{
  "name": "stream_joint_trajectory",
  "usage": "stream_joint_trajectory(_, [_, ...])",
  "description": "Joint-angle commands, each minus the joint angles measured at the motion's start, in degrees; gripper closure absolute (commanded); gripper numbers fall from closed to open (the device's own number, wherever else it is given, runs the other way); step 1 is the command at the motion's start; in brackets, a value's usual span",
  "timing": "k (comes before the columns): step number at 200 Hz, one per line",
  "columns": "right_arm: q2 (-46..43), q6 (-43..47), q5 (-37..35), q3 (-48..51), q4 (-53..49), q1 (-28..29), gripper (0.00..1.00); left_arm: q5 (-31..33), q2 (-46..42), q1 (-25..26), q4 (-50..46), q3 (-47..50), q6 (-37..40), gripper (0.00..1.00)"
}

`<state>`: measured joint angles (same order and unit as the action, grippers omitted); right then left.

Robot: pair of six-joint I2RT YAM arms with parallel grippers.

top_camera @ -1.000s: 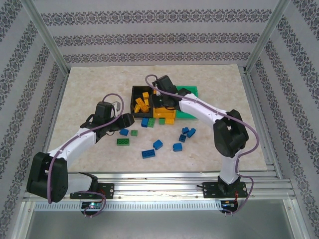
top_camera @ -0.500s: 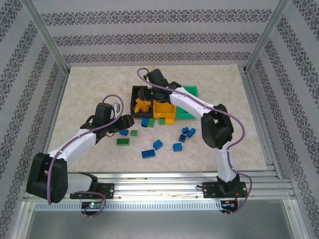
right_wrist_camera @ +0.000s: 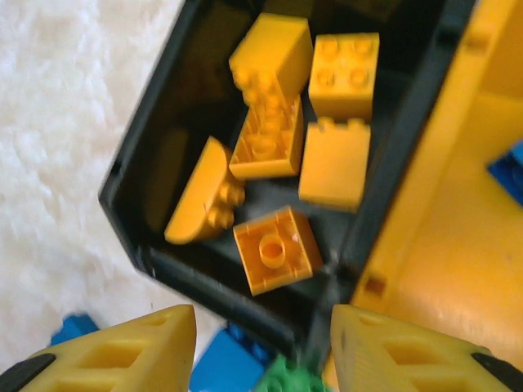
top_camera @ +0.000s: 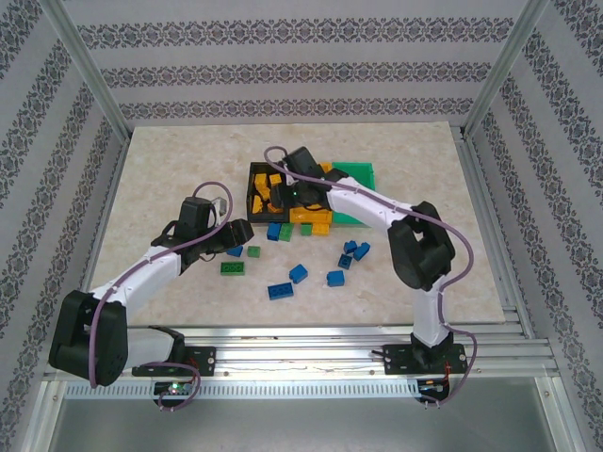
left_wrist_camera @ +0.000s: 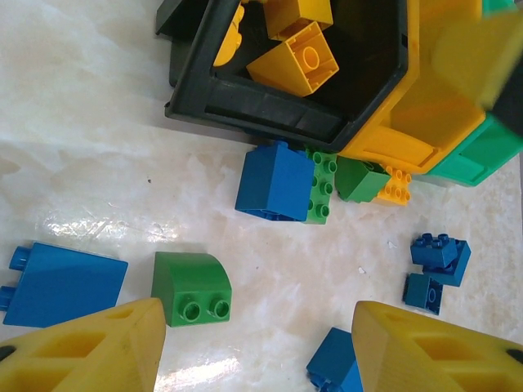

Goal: Sort the legos into containers by color
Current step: Place the lego in the container, then move the container to the center of the table.

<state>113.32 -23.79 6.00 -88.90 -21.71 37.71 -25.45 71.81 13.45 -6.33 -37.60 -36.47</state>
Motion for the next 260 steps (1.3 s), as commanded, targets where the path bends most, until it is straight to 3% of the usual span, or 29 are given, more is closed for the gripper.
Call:
stream_joint_trajectory(1, [-7.0, -0.8, -2.8, 6.5, 2.4, 0.9, 0.52, -1.1, 0.9, -0.8, 4.3, 0.6, -0.5, 0.38])
stream_joint_trajectory(64, [-14.7, -4.2, -7.8, 22.0, 4.9, 1.2, 0.52, -2.3, 3.0, -0.7, 7.0, 0.4, -1.6, 0.38])
stream_joint_trajectory(133, [-16.6, -8.4, -6.9, 29.0, 7.2, -4.0, 0.51, -3.0, 3.4, -0.8, 6.9, 0.3, -2.3, 0.38])
stream_joint_trajectory(190, [-12.8, -10.0, -2.1, 28.8, 10.3, -8.6, 0.51, -2.8, 3.1, -0.8, 6.8, 0.1, -2.8, 0.38])
stream_joint_trajectory(260, [-3.5, -8.3, 0.4, 19.0, 9.4, -9.5, 0.51, -2.6, 2.7, -0.8, 5.5, 0.1, -2.4, 0.38])
